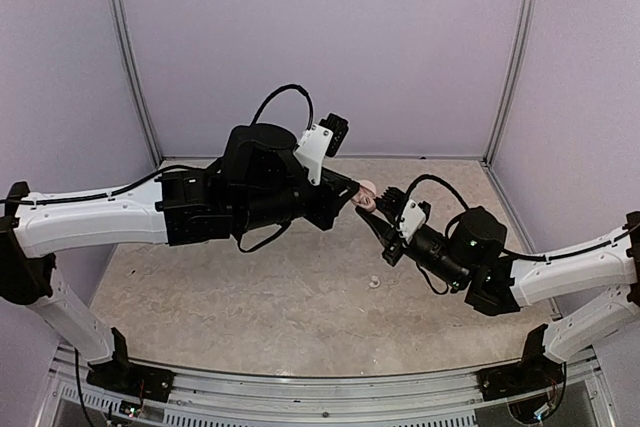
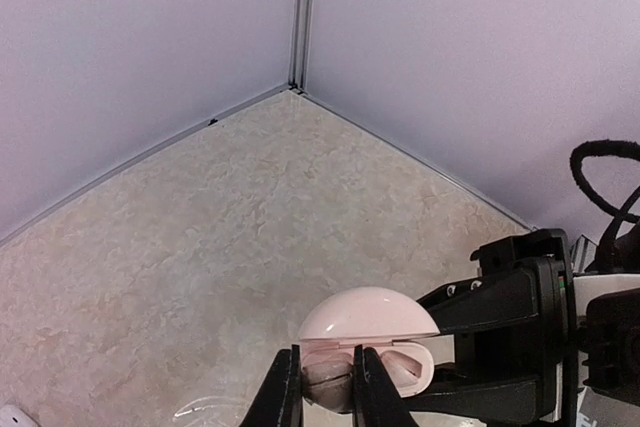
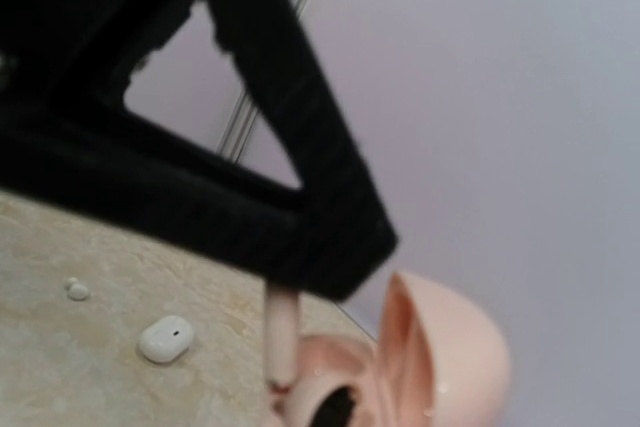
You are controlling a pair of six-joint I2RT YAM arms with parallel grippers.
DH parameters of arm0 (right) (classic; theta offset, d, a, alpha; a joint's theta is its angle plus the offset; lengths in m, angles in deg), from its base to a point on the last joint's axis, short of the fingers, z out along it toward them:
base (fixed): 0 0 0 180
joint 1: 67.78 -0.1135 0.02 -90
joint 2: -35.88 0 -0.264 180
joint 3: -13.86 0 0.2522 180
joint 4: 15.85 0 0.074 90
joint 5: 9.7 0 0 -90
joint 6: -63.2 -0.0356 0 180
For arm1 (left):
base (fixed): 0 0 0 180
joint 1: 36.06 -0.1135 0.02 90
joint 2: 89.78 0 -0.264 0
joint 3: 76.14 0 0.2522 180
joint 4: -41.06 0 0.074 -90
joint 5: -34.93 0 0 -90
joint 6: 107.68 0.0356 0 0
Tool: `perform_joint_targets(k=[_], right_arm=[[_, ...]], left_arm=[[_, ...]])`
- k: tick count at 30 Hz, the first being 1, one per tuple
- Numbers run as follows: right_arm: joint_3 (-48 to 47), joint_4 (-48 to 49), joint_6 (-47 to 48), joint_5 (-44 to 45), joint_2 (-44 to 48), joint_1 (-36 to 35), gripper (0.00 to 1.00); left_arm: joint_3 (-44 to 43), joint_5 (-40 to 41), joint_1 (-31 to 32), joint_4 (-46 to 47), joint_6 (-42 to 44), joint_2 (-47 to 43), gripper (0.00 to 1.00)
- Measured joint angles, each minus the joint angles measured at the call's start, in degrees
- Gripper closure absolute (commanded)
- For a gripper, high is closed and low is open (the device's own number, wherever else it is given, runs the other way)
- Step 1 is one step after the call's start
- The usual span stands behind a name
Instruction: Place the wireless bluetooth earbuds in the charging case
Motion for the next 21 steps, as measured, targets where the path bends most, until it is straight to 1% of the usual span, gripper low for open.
perform_joint_targets(k=[8, 21], right_arm=[[-0.4, -0.1, -0.4, 0.1, -0.2, -0.2, 1.0], [-0.6, 0.0, -1.0, 1.6, -0.8, -0.2, 1.0]], left_arm=[[-1.2, 1.7, 0.1, -0.1, 0.1, 0.9, 0.85], [-1.9, 2.3, 0.2, -1.6, 1.0, 1.5, 0.86]])
